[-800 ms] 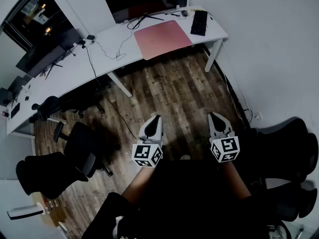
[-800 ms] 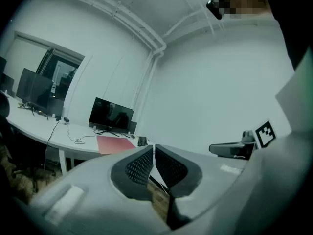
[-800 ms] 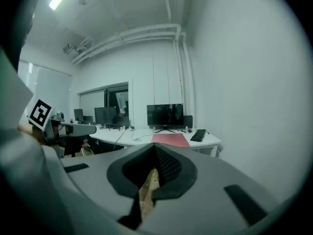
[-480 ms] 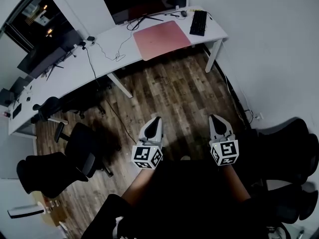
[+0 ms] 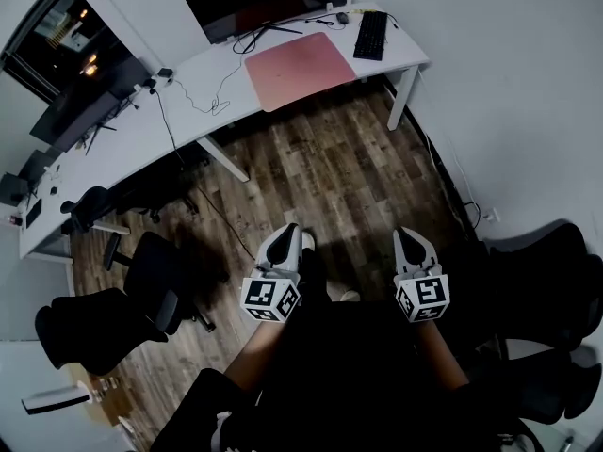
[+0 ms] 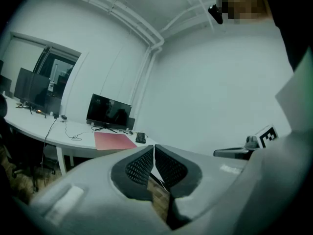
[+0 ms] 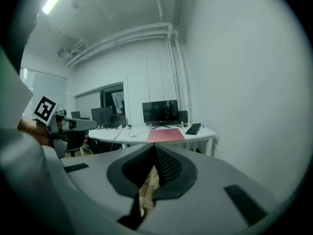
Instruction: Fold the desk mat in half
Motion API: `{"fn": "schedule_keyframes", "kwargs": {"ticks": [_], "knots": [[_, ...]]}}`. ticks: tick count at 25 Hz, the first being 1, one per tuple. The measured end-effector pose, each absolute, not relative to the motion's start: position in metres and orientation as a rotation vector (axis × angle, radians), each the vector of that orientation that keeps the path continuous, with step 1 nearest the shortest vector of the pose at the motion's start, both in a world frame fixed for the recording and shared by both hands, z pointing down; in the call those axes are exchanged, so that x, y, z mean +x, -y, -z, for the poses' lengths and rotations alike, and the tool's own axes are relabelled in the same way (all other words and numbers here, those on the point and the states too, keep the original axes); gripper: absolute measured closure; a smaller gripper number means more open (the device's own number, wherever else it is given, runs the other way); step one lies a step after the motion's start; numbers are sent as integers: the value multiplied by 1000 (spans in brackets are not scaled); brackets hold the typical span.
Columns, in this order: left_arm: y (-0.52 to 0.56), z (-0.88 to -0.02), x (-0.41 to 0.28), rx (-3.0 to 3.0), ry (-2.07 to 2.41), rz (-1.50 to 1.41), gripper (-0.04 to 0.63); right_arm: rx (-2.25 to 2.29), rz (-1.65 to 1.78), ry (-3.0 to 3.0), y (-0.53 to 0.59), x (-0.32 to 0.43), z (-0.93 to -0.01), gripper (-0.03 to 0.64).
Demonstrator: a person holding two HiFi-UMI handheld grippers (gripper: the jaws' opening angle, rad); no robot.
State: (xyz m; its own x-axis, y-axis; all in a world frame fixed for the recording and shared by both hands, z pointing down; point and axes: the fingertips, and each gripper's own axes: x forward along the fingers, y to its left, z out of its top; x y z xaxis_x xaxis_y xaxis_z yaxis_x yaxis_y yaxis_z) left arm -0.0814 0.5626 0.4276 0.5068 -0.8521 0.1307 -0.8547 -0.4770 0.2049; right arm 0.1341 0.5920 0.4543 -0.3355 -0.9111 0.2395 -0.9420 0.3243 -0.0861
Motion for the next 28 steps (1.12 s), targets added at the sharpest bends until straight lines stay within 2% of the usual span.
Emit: {"fn": "schedule_keyframes", "kwargs": {"ticks": [11,28], "knots": [[-468,-430,-77,2543,1431,24,569,1768,-351,2356,-521,152,-466,618],[-291,-453,-155,2365,1512,41,569,1621,-380,2314,-321,98,-470,617]]}}
